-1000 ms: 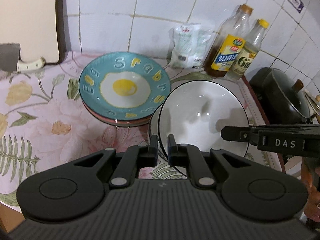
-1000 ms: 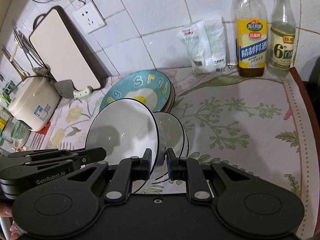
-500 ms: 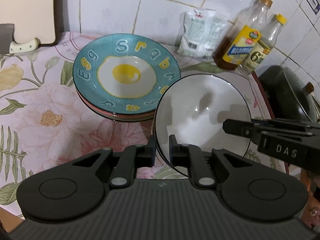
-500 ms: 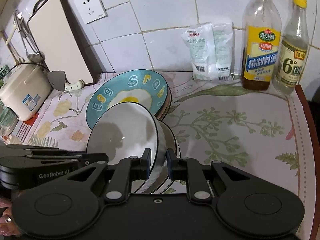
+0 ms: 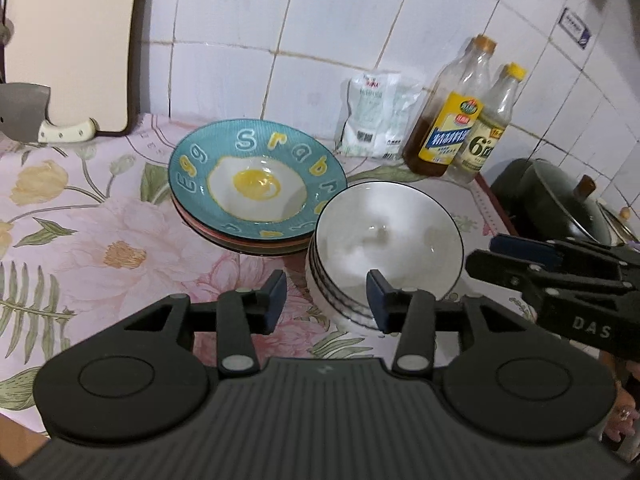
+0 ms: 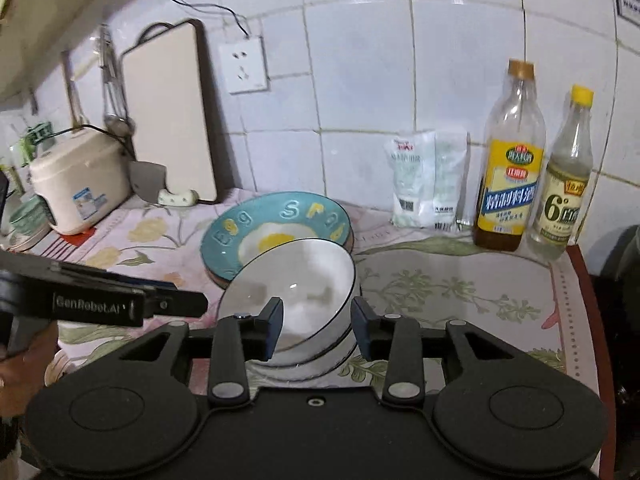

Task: Organize plates and bowls
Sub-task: 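Lower the bowl into the two stacked bowls and open both grippers, then close both grippers on the rim of the three-bowl stack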

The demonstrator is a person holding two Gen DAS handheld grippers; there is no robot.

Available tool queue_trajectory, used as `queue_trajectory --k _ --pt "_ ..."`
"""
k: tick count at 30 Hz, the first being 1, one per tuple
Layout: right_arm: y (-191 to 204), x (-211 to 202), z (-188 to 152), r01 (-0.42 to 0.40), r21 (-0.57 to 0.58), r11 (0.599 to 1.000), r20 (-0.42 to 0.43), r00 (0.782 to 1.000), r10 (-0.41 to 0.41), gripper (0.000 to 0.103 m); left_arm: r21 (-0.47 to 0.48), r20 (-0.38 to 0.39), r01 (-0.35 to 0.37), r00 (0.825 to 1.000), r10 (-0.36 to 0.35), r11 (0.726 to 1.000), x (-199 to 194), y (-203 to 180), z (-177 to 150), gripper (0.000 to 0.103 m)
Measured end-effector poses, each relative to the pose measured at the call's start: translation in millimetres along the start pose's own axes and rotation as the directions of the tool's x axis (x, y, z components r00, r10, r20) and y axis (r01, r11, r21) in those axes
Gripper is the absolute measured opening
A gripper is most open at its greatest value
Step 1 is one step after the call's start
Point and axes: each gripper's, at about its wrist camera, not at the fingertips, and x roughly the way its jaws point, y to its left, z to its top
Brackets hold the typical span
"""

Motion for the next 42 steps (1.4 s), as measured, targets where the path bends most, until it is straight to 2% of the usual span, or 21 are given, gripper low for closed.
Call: queue_trajectory --k 9,14,20,27,30,32,35,37,40,42 --pt "24.4 -37.2 -36.1 -0.048 -0.064 0.997 0.033 0.998 0.05 0.05 0.062 0.038 0.103 0.994 -0.105 0.993 -28.4 0.8 -27.4 0.047" --pt "29.8 -44.6 -52.1 -0.072 -0.057 0.996 0.059 0.995 0.076 0.053 0.125 0.069 0.099 0.992 -0.109 0.987 -34.4 -5.7 -42.2 0.048" --pt "33.5 -42.4 -69.2 -0.039 -0.071 0.997 0.084 0.995 0.045 0.06 0.147 0.053 0.113 0.991 -0.122 0.983 -26.9 -7.2 -56.3 0.05" --pt "30.7 -23.7 -90.2 -0.051 -0.075 0.996 0.083 0.995 0.057 0.061 0.141 0.011 0.119 0.993 -0.121 0.983 -0.8 -1.5 -71.2 0.05" --pt "29.7 -11.7 -99.0 -0.032 -0.086 0.996 0.086 0.996 0.039 0.061 0.152 0.003 0.123 0.992 -0.124 0.981 8.5 2.1 -76.6 0.05" --pt "28.1 -2.6 -103.2 -0.037 -0.097 0.995 0.086 0.995 0.045 0.062 0.163 0.02 0.122 0.992 -0.127 0.979 10.9 4.8 -78.3 0.05" --pt "24.6 10.0 -106.4 -0.046 -0.102 0.994 0.093 0.994 0.056 0.069 0.158 0.072 0.124 0.988 -0.137 0.98 12.8 10.6 -78.7 0.05" --pt "24.4 19.6 -107.5 -0.05 -0.117 0.992 0.085 0.995 0.06 0.071 0.129 0.101 0.149 0.982 -0.162 0.98 14.2 17.5 -77.0 0.052" --pt "25.7 36.9 -107.3 -0.04 -0.145 0.989 0.029 0.999 0.044 0.071 0.079 0.13 0.192 0.971 -0.201 0.978 17.5 26.7 -72.5 0.052" --pt "24.0 43.9 -107.4 -0.034 -0.141 0.989 0.027 0.999 0.038 0.072 0.059 0.157 0.209 0.964 -0.216 0.976 18.7 29.8 -68.7 0.054"
